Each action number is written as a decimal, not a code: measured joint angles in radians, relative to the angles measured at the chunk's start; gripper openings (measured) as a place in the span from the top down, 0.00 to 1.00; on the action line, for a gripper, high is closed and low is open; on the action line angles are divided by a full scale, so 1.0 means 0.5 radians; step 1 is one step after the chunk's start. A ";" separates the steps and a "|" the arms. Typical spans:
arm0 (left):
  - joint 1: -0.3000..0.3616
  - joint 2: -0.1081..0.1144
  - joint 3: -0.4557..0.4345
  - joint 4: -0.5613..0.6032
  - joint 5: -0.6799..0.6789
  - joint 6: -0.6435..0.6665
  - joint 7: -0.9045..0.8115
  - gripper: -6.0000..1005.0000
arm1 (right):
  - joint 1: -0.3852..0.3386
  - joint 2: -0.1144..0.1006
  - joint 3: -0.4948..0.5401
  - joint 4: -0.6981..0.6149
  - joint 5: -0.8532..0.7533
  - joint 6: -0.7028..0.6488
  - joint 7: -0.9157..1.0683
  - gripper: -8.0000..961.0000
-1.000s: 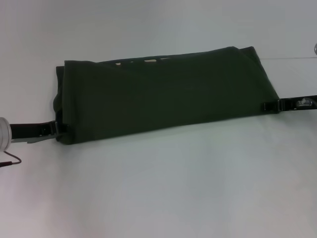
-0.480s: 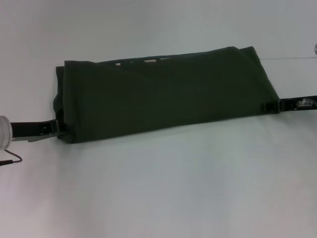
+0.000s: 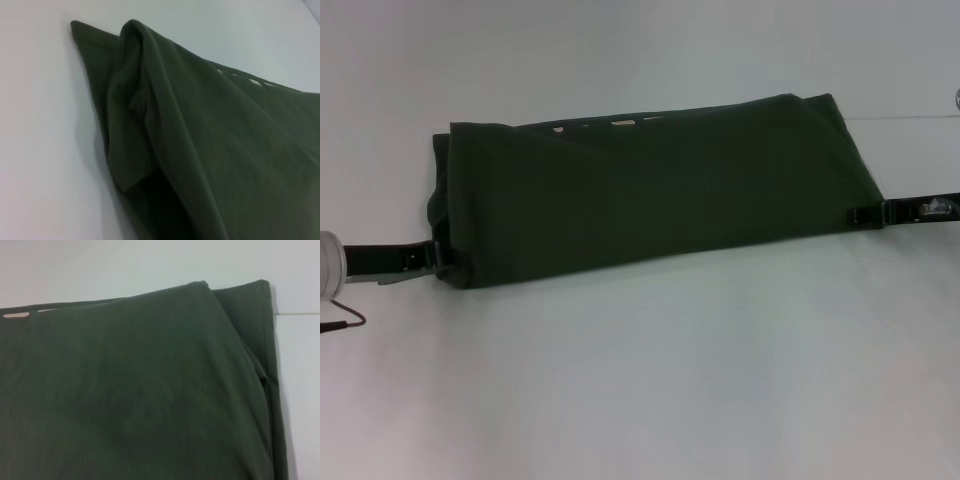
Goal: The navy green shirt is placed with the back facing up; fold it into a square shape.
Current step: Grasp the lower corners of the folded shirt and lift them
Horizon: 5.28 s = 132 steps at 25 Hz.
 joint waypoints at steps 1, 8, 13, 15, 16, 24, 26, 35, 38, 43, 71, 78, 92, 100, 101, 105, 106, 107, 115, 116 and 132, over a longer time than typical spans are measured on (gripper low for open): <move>-0.001 0.000 0.008 0.000 0.002 0.001 0.000 0.96 | 0.000 -0.001 0.000 0.000 0.000 -0.001 0.000 0.43; -0.002 -0.003 0.011 -0.002 -0.007 0.014 -0.008 0.90 | 0.000 -0.003 0.000 0.000 0.000 -0.007 -0.002 0.44; -0.002 -0.003 0.008 -0.001 -0.012 0.018 -0.012 0.83 | 0.000 -0.002 0.000 0.000 0.000 -0.010 -0.003 0.44; -0.003 -0.003 0.011 0.001 -0.009 0.018 -0.019 0.81 | 0.000 -0.002 0.000 0.000 0.000 -0.012 -0.001 0.45; -0.003 -0.003 0.014 0.003 -0.006 0.018 -0.019 0.79 | 0.000 -0.002 0.000 0.000 -0.001 -0.012 0.001 0.45; -0.003 -0.003 0.007 0.007 -0.005 -0.028 -0.030 0.78 | -0.014 -0.004 0.000 -0.006 -0.006 -0.035 0.011 0.46; -0.009 -0.003 0.015 0.006 0.000 -0.017 -0.037 0.81 | -0.014 -0.005 0.000 -0.007 -0.006 -0.035 0.011 0.46; -0.013 -0.001 0.020 0.014 0.002 -0.011 -0.053 0.98 | -0.020 -0.007 0.008 -0.015 -0.006 -0.082 0.032 0.47; -0.012 0.000 0.020 0.014 0.002 -0.011 -0.052 0.98 | -0.007 -0.010 0.001 -0.019 -0.008 -0.101 0.054 0.47; -0.009 0.000 0.020 0.014 0.002 -0.011 -0.041 0.98 | -0.002 -0.011 0.000 -0.020 -0.009 -0.110 0.058 0.48; -0.007 0.009 0.020 0.059 0.002 0.103 -0.031 0.98 | -0.103 -0.047 0.020 -0.062 0.017 -0.217 0.058 0.96; 0.009 0.043 -0.008 0.131 0.057 0.326 -0.056 0.98 | -0.239 -0.049 0.105 -0.293 0.062 -0.541 0.070 0.96; 0.003 0.113 -0.105 0.288 0.319 0.848 -0.184 0.98 | -0.635 0.035 0.373 -0.827 0.061 -1.266 0.090 0.96; -0.036 0.125 -0.134 0.282 0.317 0.777 -0.186 0.98 | -0.497 0.013 0.416 -0.778 0.065 -1.180 0.048 0.95; -0.038 0.125 -0.134 0.280 0.317 0.772 -0.186 0.98 | -0.464 0.000 0.411 -0.752 0.060 -1.159 0.050 0.94; -0.034 0.124 -0.141 0.277 0.308 0.738 -0.187 0.98 | -0.292 -0.073 0.348 -0.593 -0.033 -1.051 0.051 0.88; -0.034 0.122 -0.141 0.277 0.308 0.732 -0.187 0.98 | -0.247 -0.083 0.326 -0.558 -0.080 -1.016 0.054 0.87; -0.034 0.121 -0.142 0.277 0.308 0.727 -0.187 0.98 | -0.215 -0.088 0.313 -0.538 -0.120 -0.985 0.058 0.83; -0.029 0.111 -0.142 0.275 0.303 0.709 -0.184 0.98 | -0.077 -0.055 0.225 -0.465 -0.404 -0.759 0.172 0.59; -0.027 0.110 -0.142 0.274 0.298 0.708 -0.182 0.98 | -0.074 -0.053 0.214 -0.447 -0.405 -0.736 0.172 0.56; -0.027 0.110 -0.142 0.265 0.289 0.707 -0.180 0.98 | -0.071 -0.015 0.145 -0.366 -0.421 -0.513 0.159 0.36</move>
